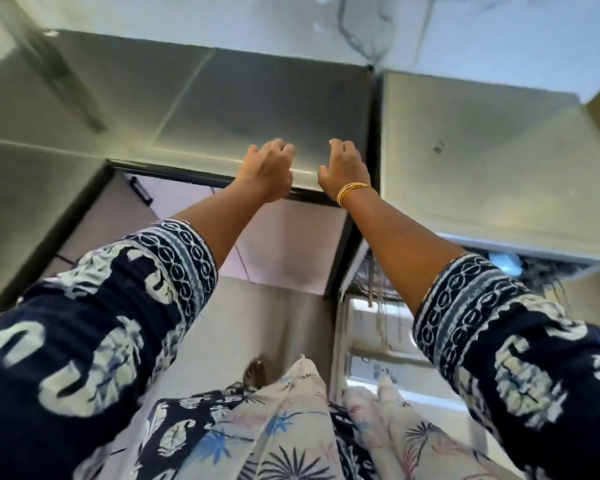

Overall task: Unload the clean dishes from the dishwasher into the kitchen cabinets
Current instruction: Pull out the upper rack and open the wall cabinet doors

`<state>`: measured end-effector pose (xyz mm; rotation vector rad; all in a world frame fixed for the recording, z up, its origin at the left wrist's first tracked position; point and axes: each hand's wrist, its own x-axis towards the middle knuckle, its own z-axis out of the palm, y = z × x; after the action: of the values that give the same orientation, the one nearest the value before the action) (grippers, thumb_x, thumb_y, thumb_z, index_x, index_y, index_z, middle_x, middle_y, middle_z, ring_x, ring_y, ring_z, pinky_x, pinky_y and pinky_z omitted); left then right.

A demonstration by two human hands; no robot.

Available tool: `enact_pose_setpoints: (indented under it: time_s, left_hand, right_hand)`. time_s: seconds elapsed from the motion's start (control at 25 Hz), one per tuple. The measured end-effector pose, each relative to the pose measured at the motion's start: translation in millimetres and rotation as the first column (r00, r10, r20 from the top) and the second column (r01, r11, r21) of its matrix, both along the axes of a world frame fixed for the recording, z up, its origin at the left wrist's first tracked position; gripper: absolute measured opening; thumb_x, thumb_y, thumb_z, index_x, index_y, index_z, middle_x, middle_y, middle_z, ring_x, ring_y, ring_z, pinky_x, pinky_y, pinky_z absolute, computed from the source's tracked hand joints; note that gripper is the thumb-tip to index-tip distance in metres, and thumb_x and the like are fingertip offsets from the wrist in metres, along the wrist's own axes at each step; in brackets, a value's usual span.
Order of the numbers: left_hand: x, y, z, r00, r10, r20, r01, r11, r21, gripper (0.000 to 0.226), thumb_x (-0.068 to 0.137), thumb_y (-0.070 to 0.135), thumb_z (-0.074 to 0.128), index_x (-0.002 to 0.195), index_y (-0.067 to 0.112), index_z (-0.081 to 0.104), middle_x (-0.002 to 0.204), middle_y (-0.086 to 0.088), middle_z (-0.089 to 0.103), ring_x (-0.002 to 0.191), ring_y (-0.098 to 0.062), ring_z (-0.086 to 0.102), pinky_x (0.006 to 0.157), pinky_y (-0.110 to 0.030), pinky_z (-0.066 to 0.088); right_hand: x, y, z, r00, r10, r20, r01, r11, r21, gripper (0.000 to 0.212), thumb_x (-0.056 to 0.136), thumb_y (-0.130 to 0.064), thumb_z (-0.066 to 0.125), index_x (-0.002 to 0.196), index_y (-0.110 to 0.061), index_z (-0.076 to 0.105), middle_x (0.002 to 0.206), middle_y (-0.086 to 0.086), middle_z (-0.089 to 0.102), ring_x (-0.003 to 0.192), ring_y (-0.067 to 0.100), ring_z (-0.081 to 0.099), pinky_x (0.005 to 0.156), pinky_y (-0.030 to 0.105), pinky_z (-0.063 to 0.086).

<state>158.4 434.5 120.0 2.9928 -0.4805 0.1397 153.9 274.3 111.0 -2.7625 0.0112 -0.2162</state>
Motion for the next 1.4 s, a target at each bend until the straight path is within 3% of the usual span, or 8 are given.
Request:
enact_pose_setpoints:
  time_s: [0.2,0.52,0.64,0.76,0.92,1.04,1.24,1.4]
  left_hand:
    - [41,130,47,0.976,0.197,0.099,-0.199,0.980,0.011,0.048,0.087,0.023,0.053,0.132,0.009,0.044,0.140,-0.013,0.043,0.133,-0.030,0.040,0.106,-0.057,0.027]
    - [115,235,190,0.878,0.234,0.418,-0.242,0.970,-0.036,0.058,0.089,0.027,0.052,0.141,0.010,0.033,0.144,-0.013,0.038,0.136,-0.029,0.035,0.107,-0.052,0.027]
    - [137,251,243,0.817,0.193,0.543,-0.214,0.977,-0.025,0.057,0.089,0.027,0.050,0.141,0.008,0.033,0.141,-0.012,0.041,0.133,-0.030,0.039,0.104,-0.052,0.033]
    - [160,257,296,0.716,0.193,0.671,-0.201,0.977,-0.066,0.054,0.091,0.028,0.049,0.139,0.008,0.037,0.137,-0.013,0.047,0.126,-0.031,0.046,0.102,-0.051,0.040]
    - [180,258,345,0.589,0.177,0.788,-0.176,0.980,-0.089,0.050,0.089,0.029,0.046,0.133,0.006,0.044,0.129,-0.015,0.054,0.113,-0.032,0.055,0.089,-0.045,0.050]
    - [195,258,365,0.596,0.217,0.773,-0.211,0.971,-0.110,0.050,0.091,0.032,0.047,0.135,0.008,0.042,0.135,-0.013,0.051,0.117,-0.032,0.054,0.092,-0.046,0.049]
    - [216,244,387,0.627,0.255,0.736,-0.262,0.959,-0.110,0.058,0.095,0.039,0.042,0.146,0.014,0.031,0.154,-0.009,0.031,0.140,-0.029,0.034,0.111,-0.055,0.030]
    - [239,251,401,0.614,0.232,0.754,-0.277,0.958,-0.069,0.062,0.095,0.043,0.038,0.149,0.017,0.024,0.159,-0.006,0.021,0.145,-0.027,0.025,0.113,-0.058,0.022]
  right_hand:
    - [71,128,50,0.965,0.229,0.124,-0.225,0.973,-0.046,0.053,0.090,-0.023,0.053,0.138,-0.008,0.038,0.131,0.014,0.048,0.117,0.030,0.051,0.094,0.039,0.047]
    - [161,230,189,0.859,0.256,0.444,-0.277,0.961,-0.018,0.051,0.084,-0.015,0.054,0.133,-0.006,0.044,0.131,0.017,0.049,0.119,0.035,0.050,0.096,0.040,0.043]
    - [178,247,245,0.739,0.258,0.622,-0.299,0.953,-0.041,0.050,0.079,-0.012,0.056,0.128,-0.005,0.050,0.127,0.017,0.053,0.116,0.036,0.053,0.095,0.042,0.047]
    - [188,254,299,0.540,0.291,0.790,-0.324,0.938,-0.124,0.047,0.073,-0.008,0.063,0.120,-0.003,0.058,0.115,0.015,0.060,0.105,0.033,0.060,0.088,0.040,0.052]
    - [204,260,354,0.320,0.365,0.875,-0.256,0.922,-0.291,0.043,0.069,-0.012,0.070,0.112,-0.004,0.064,0.106,0.014,0.065,0.094,0.029,0.063,0.081,0.036,0.053]
    - [226,256,388,0.325,0.361,0.874,-0.119,0.932,-0.341,0.051,0.068,-0.016,0.073,0.117,-0.005,0.062,0.115,0.015,0.065,0.104,0.031,0.062,0.091,0.041,0.050]
    - [275,232,417,0.590,0.345,0.730,0.014,0.900,-0.436,0.085,0.077,-0.038,0.073,0.146,-0.009,0.033,0.154,0.014,0.033,0.141,0.035,0.032,0.114,0.046,0.028]
    - [311,232,412,0.641,0.337,0.690,0.053,0.877,-0.477,0.094,0.077,-0.044,0.072,0.150,-0.009,0.023,0.158,0.013,0.022,0.146,0.034,0.023,0.116,0.045,0.024]
